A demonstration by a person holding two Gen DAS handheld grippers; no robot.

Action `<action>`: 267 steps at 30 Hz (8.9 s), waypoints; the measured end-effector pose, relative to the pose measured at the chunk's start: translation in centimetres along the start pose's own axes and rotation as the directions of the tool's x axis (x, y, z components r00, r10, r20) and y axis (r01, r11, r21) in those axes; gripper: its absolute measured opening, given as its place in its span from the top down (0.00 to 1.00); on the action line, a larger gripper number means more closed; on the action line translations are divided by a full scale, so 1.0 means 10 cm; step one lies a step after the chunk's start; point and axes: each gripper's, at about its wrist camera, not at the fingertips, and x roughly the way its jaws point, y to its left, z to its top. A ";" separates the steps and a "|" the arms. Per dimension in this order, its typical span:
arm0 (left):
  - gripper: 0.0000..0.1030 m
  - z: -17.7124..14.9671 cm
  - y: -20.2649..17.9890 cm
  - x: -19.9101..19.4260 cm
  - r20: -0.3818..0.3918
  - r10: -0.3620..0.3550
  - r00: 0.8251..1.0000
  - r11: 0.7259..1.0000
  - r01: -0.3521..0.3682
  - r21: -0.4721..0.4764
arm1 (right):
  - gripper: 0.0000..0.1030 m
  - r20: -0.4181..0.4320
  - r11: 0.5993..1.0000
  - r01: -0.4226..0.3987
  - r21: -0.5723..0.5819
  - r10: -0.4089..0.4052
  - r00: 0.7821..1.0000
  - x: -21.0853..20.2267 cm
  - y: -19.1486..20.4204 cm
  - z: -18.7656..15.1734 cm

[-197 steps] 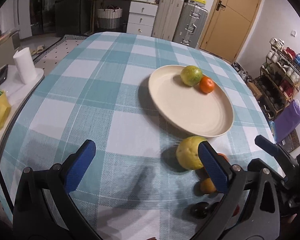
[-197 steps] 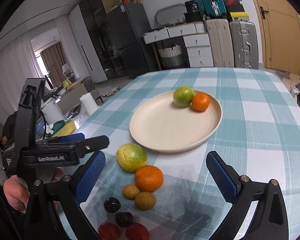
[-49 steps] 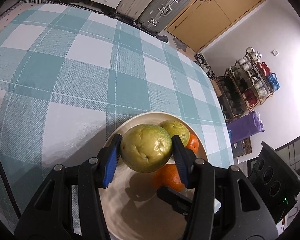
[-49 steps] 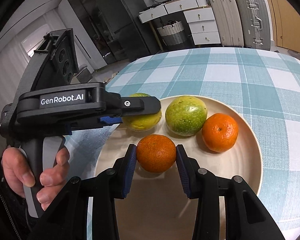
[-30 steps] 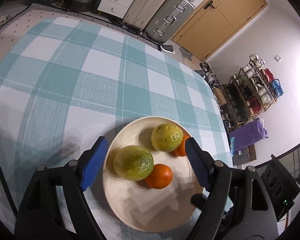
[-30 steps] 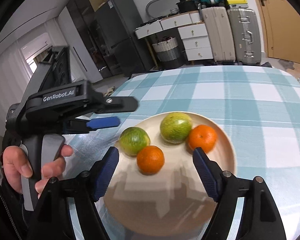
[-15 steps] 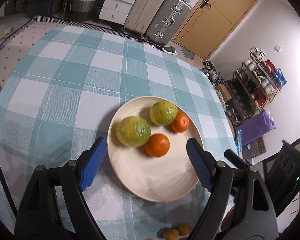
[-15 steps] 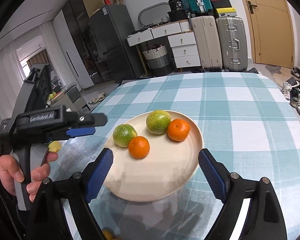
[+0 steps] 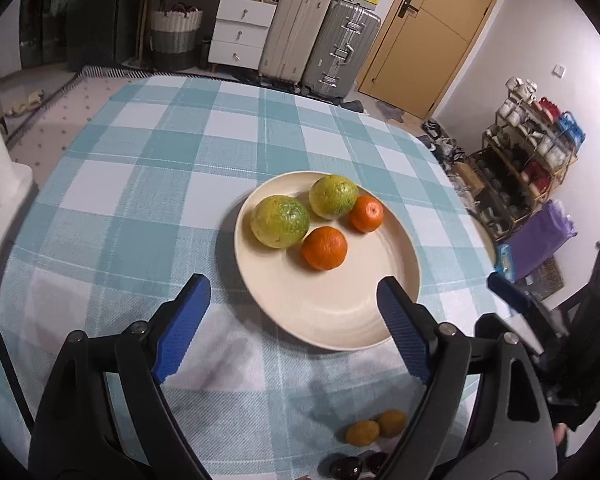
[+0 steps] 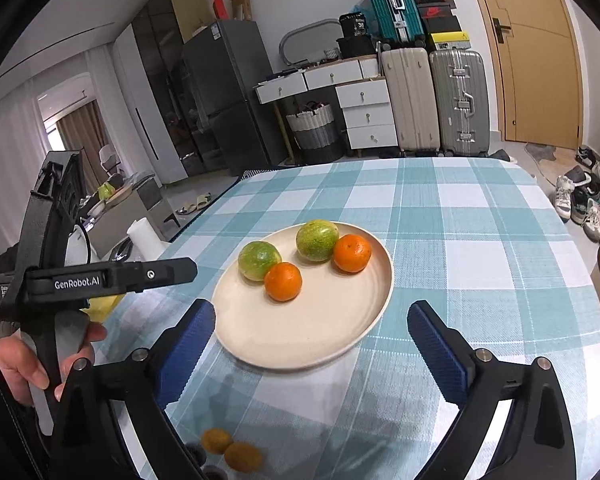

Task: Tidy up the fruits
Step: 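Withdraw both grippers from the plate toward the remaining fruit, then lower the left gripper onto a red tomato and close it, then lift the tomato with the left gripper while the right gripper grasps the other tomato, then carry both tomatoes onto the cream plate and open both grippers, then withdraw both grippers back toward the plums and kiwis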

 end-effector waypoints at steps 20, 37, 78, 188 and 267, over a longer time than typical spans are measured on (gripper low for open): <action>0.15 -0.39 -0.17 -0.24 0.011 0.024 1.000 0.998 -0.025 0.054 | 0.02 0.008 1.000 0.000 0.002 0.000 1.000 -0.27 0.07 -0.20; 0.01 -0.88 -0.23 -0.34 -0.063 -0.088 0.994 0.989 0.095 0.112 | 0.02 -0.026 1.000 0.007 -0.004 -0.008 1.000 -0.48 0.08 -0.47; 0.46 -1.65 -0.64 -0.24 -0.300 -0.170 0.939 0.959 0.228 0.169 | 0.02 -0.054 0.998 0.034 0.046 -0.031 0.998 -0.72 0.01 -0.84; 0.72 0.41 -0.58 0.59 -0.168 -0.171 0.971 0.980 0.185 0.072 | 0.73 -0.069 0.994 -0.106 -0.009 0.105 0.992 0.25 -0.19 0.02; 0.01 -0.39 -0.47 -0.95 0.169 0.040 0.985 0.988 -0.063 0.138 | 0.04 0.089 0.999 -0.024 -0.033 0.027 0.996 -0.66 0.32 -0.18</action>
